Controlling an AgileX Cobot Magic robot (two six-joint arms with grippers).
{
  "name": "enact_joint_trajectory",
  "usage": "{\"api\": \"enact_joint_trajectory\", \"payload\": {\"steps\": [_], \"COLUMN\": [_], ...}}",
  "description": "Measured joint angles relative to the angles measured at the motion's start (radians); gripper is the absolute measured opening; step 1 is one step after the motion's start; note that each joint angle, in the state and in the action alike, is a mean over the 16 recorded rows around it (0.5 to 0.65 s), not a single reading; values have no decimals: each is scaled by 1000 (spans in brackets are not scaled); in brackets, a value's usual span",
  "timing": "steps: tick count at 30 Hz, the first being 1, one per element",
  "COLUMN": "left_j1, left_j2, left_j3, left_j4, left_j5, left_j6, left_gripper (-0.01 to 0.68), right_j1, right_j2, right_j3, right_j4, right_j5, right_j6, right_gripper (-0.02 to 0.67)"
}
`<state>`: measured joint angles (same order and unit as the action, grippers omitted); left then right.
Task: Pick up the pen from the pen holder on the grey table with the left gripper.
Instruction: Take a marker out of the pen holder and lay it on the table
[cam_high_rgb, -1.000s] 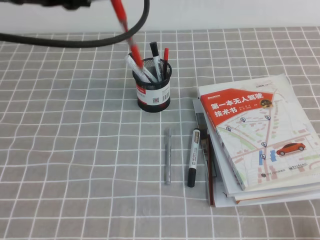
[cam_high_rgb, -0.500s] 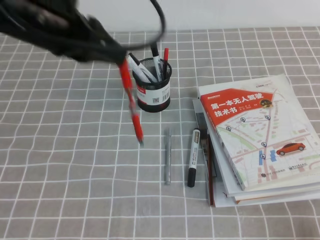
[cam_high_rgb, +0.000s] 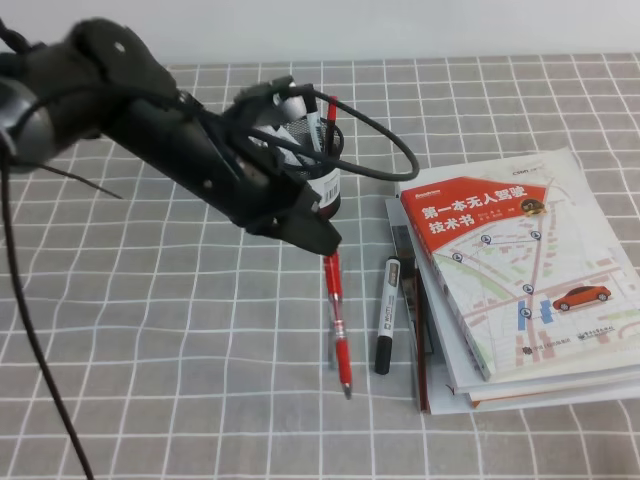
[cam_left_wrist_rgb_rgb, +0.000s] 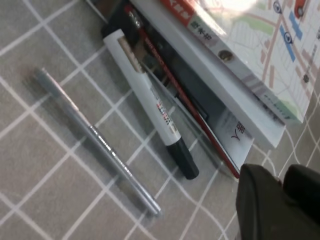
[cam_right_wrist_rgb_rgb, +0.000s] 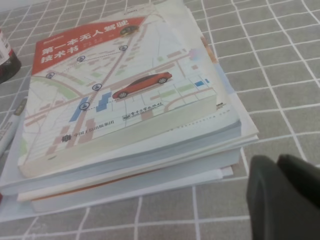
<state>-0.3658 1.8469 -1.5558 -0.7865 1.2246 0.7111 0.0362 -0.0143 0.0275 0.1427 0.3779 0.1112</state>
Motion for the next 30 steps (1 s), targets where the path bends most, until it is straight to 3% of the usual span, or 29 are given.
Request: {"api": "enact_joint_trajectory", "payload": {"steps": [12, 30], "left_j1": [-1, -35], "left_j2": [153, 231], "left_j3": [-101, -168], "left_j4": [-87, 19], "left_j5": [-12, -18], "left_j6": [27, 3], "left_gripper": [5, 5], "right_j1": [0, 0], "right_j2": [0, 0], "right_j3": [0, 0], "right_j4": [0, 0], "right_j5": [0, 0], "right_j6": [0, 0], "right_gripper": [-1, -1]}}
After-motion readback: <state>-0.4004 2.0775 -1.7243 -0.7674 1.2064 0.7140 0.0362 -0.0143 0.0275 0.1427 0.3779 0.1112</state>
